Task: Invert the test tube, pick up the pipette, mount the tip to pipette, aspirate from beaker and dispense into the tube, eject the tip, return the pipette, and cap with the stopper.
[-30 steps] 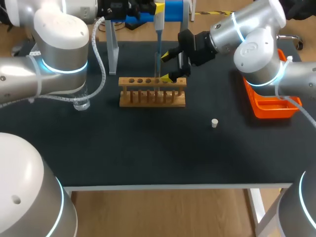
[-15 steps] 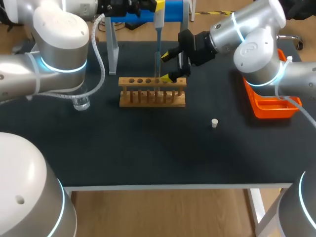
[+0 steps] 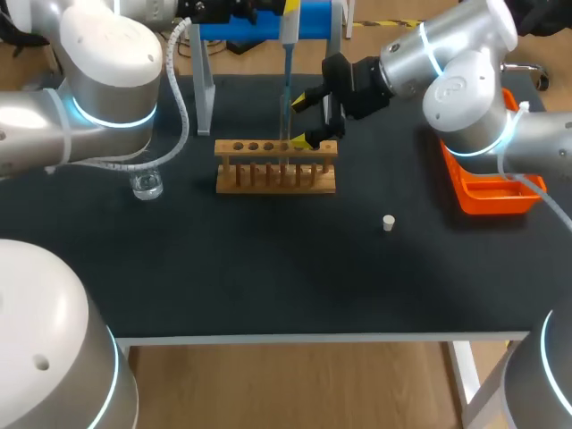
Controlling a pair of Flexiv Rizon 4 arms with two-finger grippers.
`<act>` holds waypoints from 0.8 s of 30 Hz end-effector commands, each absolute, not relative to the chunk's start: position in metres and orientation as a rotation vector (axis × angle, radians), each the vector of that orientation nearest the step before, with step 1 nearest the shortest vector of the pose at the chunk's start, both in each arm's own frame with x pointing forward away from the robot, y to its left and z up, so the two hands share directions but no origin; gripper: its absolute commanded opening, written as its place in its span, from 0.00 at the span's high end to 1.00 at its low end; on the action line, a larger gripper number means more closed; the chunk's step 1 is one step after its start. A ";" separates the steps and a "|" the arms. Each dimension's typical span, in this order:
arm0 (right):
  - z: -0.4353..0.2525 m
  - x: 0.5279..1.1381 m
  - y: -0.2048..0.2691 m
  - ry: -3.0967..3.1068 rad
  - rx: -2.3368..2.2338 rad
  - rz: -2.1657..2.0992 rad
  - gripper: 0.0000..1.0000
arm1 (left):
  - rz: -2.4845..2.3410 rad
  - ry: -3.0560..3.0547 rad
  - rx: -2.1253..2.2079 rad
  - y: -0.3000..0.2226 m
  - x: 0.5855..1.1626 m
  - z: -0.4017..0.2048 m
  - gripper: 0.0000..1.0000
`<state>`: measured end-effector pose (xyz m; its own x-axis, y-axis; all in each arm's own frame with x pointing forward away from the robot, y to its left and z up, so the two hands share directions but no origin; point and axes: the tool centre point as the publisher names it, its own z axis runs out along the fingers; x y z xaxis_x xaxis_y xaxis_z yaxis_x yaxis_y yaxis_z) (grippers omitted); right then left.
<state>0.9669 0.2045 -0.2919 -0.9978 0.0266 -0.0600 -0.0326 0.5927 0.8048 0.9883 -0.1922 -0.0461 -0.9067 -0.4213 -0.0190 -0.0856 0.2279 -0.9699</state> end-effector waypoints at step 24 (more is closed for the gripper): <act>-0.292 0.967 0.204 2.747 -0.007 1.387 0.00 | -1.660 2.221 -0.454 -0.201 0.977 -0.015 1.00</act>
